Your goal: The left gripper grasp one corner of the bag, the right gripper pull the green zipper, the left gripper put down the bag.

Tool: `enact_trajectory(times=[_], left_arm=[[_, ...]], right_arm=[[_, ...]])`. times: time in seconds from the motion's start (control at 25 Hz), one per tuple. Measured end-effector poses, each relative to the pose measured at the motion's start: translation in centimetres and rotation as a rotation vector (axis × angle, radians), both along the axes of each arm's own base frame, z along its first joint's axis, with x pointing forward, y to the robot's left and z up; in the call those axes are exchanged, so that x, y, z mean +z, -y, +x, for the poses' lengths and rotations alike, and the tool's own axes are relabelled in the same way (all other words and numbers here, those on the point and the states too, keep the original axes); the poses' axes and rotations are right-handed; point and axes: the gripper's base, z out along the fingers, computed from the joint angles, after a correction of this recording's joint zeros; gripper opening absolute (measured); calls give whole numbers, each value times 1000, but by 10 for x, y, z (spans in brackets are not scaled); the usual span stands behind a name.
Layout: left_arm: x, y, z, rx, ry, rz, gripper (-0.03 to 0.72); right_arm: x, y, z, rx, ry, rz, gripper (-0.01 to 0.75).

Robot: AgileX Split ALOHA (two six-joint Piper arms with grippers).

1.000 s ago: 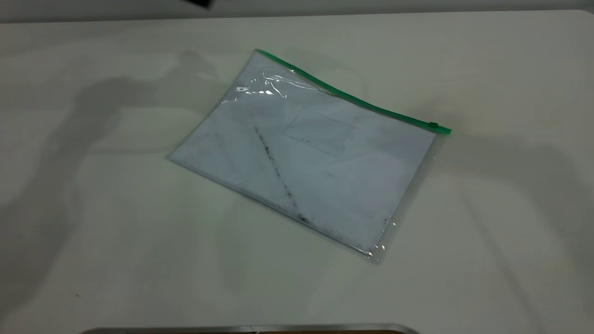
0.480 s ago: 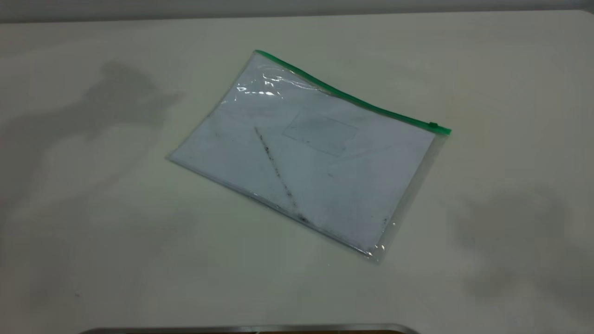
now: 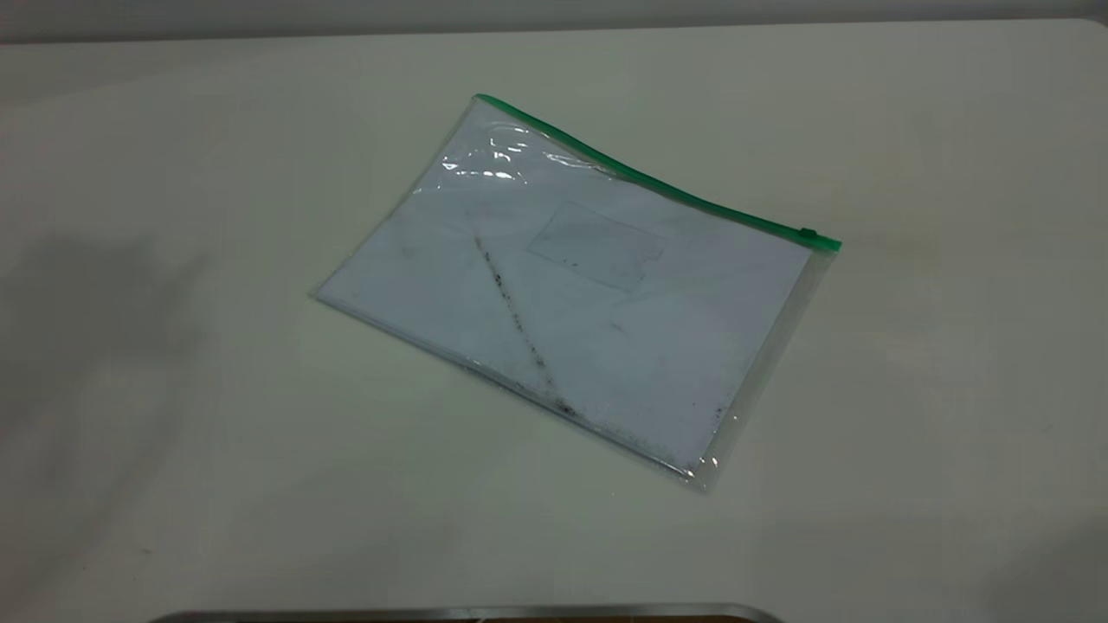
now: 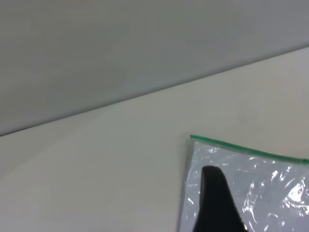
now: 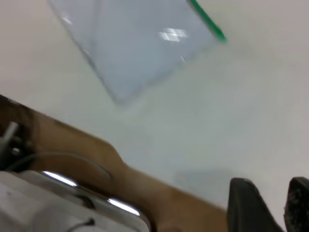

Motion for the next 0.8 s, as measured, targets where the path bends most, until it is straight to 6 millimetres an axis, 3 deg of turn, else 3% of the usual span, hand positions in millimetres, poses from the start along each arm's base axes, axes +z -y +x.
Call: enact_trajectory(times=[0.08,0.2,0.44,0.6,0.8], left_arm=[[0,0,-26,4,2,0,520],[-18,0,-54,8,-54,-1,520],[-93,-1,-93,11,-274,5,520],[-145,-4,-123,24,-410,43,520],[-202,-13,-166,103,-534,114,520]], right_arm=[[-16,6,-16,-41,-6,-25,239],[-42,11,-34,-54,-27,-46,265],[-90,14,-52,-68,-104,-50,401],[-93,15,-49,-120,-40,-28,430],[-95,20,-45,-229,-14,-25,409]])
